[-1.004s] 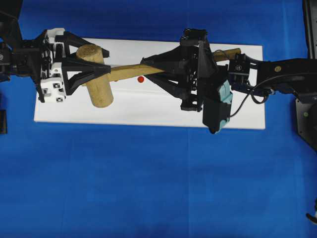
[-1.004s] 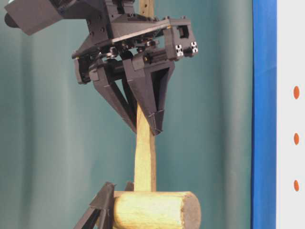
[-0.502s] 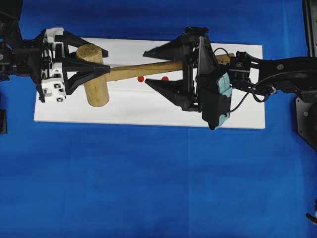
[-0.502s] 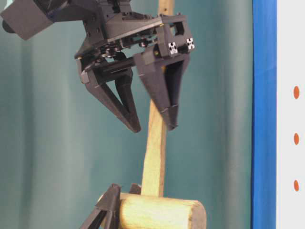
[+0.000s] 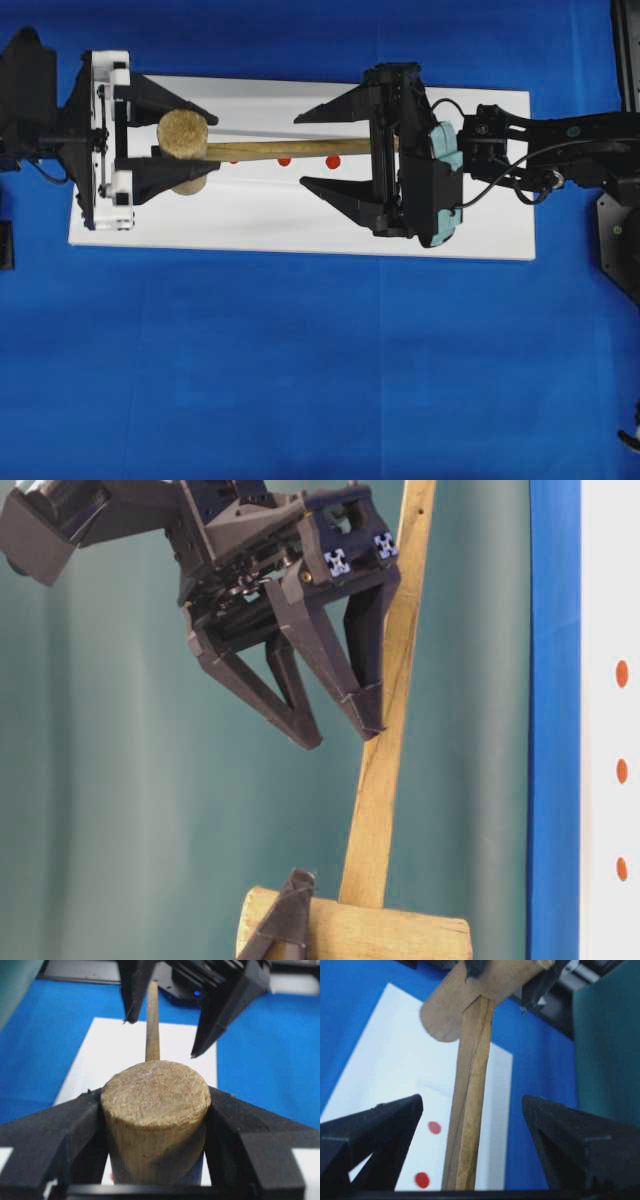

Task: Hit the mark with a hammer.

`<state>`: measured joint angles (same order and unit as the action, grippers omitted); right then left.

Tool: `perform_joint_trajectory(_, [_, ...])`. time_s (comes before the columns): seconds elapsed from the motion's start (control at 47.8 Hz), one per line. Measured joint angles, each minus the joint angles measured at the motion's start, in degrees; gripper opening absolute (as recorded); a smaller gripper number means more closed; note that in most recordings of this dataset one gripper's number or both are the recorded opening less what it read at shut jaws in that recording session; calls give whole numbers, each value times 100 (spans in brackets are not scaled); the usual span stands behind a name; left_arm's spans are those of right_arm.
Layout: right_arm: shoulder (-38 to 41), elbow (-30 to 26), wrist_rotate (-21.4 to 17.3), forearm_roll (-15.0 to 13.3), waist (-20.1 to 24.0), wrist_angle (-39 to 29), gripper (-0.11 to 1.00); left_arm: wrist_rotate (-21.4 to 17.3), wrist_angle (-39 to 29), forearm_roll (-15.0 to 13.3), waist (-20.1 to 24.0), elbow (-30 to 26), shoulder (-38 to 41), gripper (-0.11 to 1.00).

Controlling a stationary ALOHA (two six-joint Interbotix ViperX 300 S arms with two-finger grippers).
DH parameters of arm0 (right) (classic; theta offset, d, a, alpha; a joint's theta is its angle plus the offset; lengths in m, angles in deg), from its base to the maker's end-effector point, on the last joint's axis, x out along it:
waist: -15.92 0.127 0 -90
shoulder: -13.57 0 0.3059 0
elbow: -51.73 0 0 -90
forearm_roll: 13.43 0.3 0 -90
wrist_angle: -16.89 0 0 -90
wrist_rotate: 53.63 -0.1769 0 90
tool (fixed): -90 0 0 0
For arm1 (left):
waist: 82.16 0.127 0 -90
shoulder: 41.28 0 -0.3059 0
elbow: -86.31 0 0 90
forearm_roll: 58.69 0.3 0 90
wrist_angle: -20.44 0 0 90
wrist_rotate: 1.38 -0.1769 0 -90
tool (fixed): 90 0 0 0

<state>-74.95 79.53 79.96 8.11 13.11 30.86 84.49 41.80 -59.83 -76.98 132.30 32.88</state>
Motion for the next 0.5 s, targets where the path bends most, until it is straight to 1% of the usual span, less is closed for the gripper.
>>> perform_joint_trajectory(0.063, [9, 0, -114, 9, 0, -35, 92, -123, 0, 0, -9, 0, 0, 45])
perform_joint_trajectory(0.272, [53, -18, -510, 44, -44, -211, 92, -149, 0, 0, -35, 9, 0, 45])
perform_joint_trajectory(0.502, [439, -53, -958, 70, -193, -237, 92, -167, 0, 0, -185, 18, -79, 45])
